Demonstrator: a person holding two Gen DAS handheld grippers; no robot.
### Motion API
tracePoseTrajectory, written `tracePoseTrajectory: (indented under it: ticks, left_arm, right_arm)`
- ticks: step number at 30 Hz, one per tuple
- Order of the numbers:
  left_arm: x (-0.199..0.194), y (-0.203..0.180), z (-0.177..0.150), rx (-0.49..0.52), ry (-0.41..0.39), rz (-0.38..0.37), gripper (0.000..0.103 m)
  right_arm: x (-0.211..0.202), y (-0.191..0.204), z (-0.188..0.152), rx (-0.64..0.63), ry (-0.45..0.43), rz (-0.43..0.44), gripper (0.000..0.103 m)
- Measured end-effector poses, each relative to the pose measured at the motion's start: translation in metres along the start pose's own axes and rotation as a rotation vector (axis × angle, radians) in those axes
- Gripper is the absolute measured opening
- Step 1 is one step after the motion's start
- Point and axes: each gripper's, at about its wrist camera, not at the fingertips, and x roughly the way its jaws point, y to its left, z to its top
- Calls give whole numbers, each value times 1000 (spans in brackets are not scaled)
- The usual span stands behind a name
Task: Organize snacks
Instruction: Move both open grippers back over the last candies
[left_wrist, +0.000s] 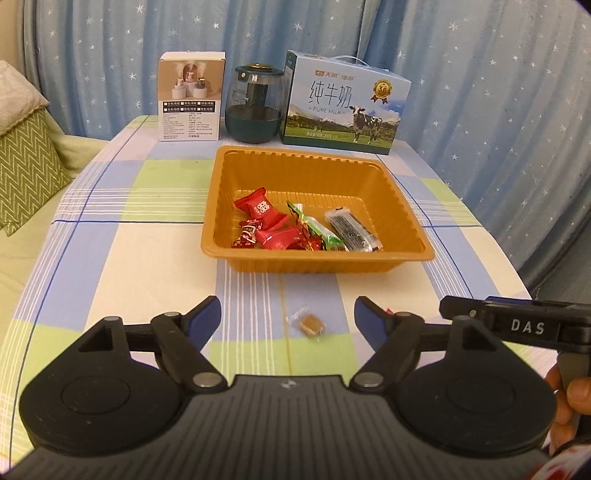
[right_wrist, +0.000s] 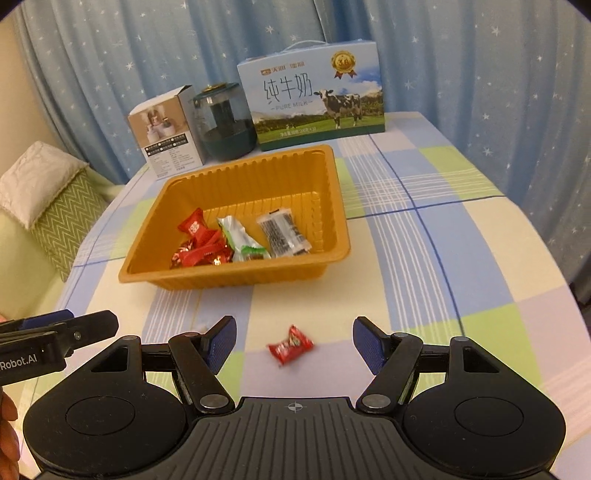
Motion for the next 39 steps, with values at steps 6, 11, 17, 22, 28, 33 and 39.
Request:
tracePoseTrajectory:
  ticks: [6, 11, 17, 22, 28, 33, 39]
  left_arm:
    - [-20, -6, -17, 3, -8, 7, 82]
    - [-31, -2, -28, -17, 1, -13, 82]
    - [-39, 2, -39, -33, 8, -10, 82]
    - [-36, 5, -43, -46, 23, -5, 82]
    - [-23, 7, -44, -55, 52, 9, 82]
    - [-8, 14, -44, -72, 62, 25, 82]
    - [11, 22, -44, -88, 51, 65, 83]
  right_arm:
    - [-25, 3, -14, 8, -22, -7, 70]
    - [-36, 4, -27, -18, -27, -19, 70]
    - [-38, -4, -43, -12, -9, -40, 70]
    - [-34, -9, -50, -7, 2, -43, 70]
    - [-19, -9, -53, -12, -4, 0, 70]
    - [2, -7, -53, -8, 7, 11, 69]
    - [30, -7, -46, 27, 5, 21, 69]
